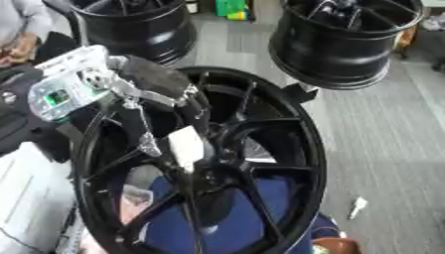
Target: Pull the pin out of the wheel hub.
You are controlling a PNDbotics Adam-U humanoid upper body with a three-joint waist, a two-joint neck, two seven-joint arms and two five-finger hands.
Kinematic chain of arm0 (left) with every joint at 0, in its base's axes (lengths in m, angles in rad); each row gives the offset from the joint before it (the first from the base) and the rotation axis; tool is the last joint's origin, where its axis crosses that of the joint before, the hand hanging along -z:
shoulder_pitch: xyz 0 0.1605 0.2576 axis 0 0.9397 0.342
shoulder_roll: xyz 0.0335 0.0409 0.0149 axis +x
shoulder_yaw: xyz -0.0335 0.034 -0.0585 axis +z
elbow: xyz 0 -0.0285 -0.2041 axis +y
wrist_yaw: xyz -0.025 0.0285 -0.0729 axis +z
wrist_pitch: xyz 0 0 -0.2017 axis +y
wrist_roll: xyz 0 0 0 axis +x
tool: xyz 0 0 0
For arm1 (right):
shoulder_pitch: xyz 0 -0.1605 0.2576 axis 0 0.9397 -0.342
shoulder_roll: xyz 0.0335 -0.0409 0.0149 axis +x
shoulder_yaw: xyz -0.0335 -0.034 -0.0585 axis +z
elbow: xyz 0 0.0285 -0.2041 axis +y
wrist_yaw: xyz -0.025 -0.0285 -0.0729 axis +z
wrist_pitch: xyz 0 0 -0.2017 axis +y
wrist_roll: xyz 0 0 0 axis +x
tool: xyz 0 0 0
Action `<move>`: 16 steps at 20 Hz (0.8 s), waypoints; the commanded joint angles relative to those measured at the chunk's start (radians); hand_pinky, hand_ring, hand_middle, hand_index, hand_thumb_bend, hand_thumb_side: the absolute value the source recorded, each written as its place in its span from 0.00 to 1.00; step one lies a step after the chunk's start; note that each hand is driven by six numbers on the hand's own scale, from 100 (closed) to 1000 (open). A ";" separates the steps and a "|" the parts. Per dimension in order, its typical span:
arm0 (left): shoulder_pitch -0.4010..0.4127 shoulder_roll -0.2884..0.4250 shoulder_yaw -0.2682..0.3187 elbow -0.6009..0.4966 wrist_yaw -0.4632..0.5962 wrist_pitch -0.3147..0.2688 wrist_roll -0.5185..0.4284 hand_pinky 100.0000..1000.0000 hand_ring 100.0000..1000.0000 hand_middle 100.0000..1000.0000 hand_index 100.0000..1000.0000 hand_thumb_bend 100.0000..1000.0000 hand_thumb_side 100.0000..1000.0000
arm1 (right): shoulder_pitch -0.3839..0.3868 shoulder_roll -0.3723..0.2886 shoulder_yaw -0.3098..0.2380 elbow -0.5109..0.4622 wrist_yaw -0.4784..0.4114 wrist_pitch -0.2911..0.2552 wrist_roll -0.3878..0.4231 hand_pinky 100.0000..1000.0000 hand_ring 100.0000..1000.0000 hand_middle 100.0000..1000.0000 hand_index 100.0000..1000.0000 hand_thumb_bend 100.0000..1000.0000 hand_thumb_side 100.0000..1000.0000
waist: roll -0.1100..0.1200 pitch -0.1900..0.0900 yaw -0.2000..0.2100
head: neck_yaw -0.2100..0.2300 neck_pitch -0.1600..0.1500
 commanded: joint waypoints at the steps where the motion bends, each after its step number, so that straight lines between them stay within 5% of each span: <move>1: -0.019 0.016 0.035 -0.018 0.044 -0.249 -0.271 0.60 0.56 0.45 0.60 0.17 0.01 | -0.006 -0.015 -0.014 -0.012 -0.003 0.006 -0.008 0.84 0.68 0.64 0.68 0.00 0.43 | -0.003 -0.011 0.001 | 0.002 0.005; 6: -0.019 0.022 0.067 -0.053 0.141 -0.195 -0.271 0.53 0.43 0.30 0.46 0.04 0.00 | -0.002 -0.009 -0.017 -0.012 -0.010 0.017 -0.026 0.84 0.68 0.64 0.68 0.00 0.46 | -0.002 -0.010 0.001 | 0.002 0.005; 10: -0.013 0.035 0.114 -0.069 0.223 -0.133 -0.270 0.48 0.37 0.23 0.40 0.11 0.02 | 0.003 -0.006 -0.021 -0.012 -0.016 0.024 -0.045 0.84 0.67 0.64 0.68 0.00 0.48 | -0.003 -0.010 0.002 | -0.001 0.005; 16: 0.023 0.095 0.307 -0.065 0.201 -0.083 -0.170 0.47 0.35 0.19 0.34 0.18 0.05 | 0.006 -0.005 -0.022 -0.012 -0.019 0.024 -0.053 0.84 0.68 0.64 0.68 0.00 0.47 | -0.006 -0.010 0.009 | -0.010 0.005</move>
